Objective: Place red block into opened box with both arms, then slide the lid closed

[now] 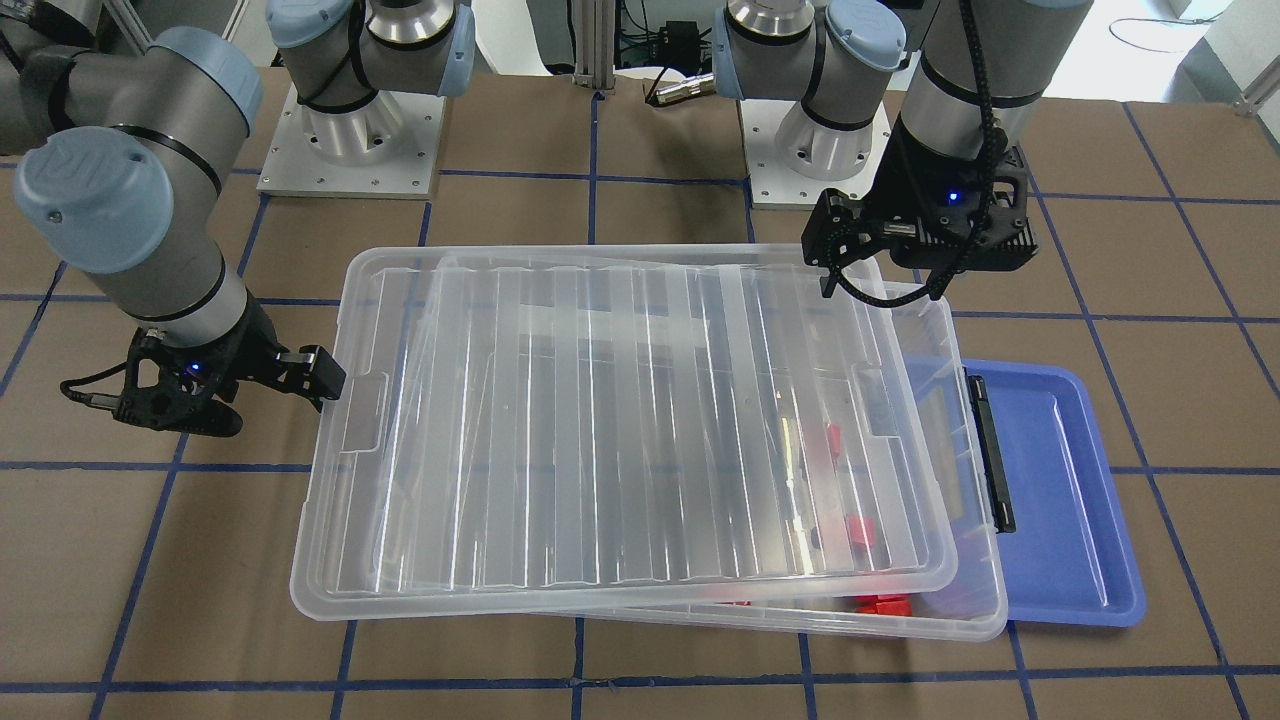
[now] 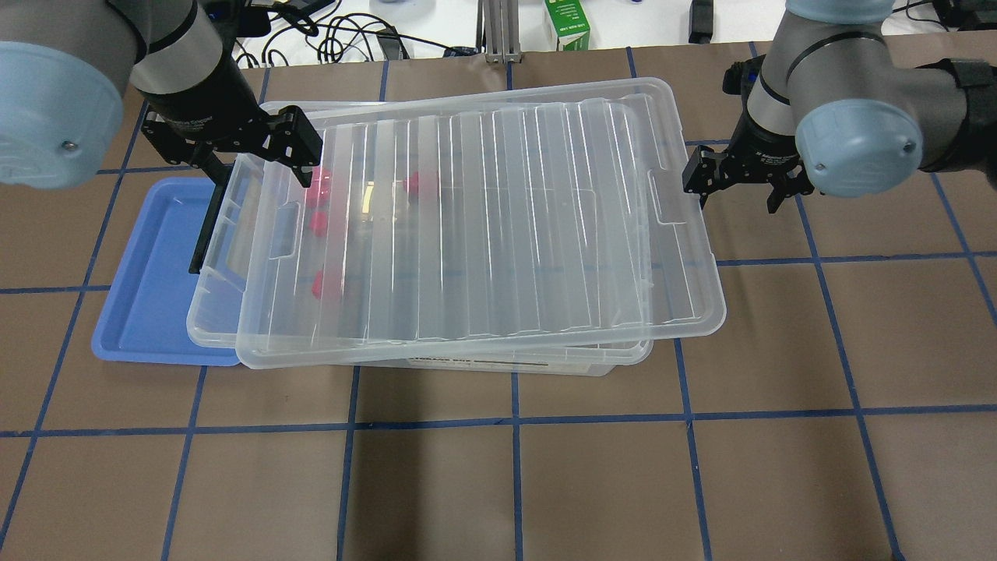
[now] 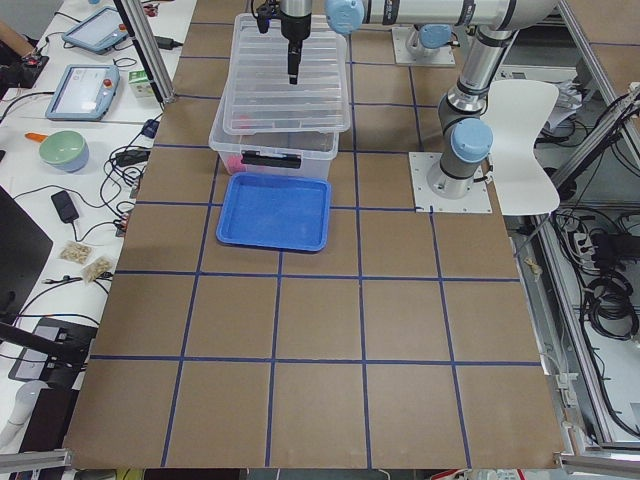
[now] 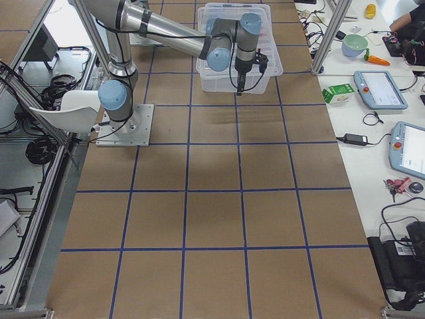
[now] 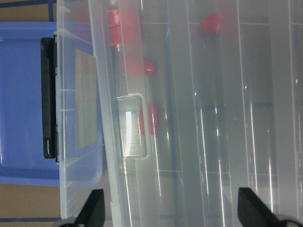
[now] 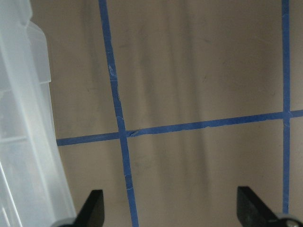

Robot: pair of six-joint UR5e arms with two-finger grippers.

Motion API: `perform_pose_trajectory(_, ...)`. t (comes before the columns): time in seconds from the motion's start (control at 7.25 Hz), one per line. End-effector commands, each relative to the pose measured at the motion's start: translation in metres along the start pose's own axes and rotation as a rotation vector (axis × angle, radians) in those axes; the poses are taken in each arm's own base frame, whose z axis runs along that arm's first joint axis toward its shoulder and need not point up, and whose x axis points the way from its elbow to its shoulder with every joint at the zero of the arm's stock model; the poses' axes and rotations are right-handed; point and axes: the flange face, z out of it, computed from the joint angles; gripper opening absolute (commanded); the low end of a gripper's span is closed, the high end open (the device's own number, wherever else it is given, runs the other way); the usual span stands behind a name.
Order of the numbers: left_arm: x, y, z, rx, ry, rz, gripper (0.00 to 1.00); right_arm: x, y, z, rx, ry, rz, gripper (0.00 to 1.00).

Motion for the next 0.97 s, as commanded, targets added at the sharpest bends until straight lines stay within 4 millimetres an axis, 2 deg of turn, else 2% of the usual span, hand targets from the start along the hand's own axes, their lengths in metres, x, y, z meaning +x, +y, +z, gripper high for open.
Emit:
perform_pose_trajectory(0.0,0.0001,0.0015,-0.0021,0.003,0.0,0.0,1.0,-0.0015,-0.0013,-0.0024,0.005,-0.013,0.01,1.0)
perform_pose_trajectory(0.83,0.001,0.0009,0.0002,-0.002,0.0,-0.001,1.0,-0.0038,-0.0016,-0.0032,0.005,-0.036,0.041,1.0)
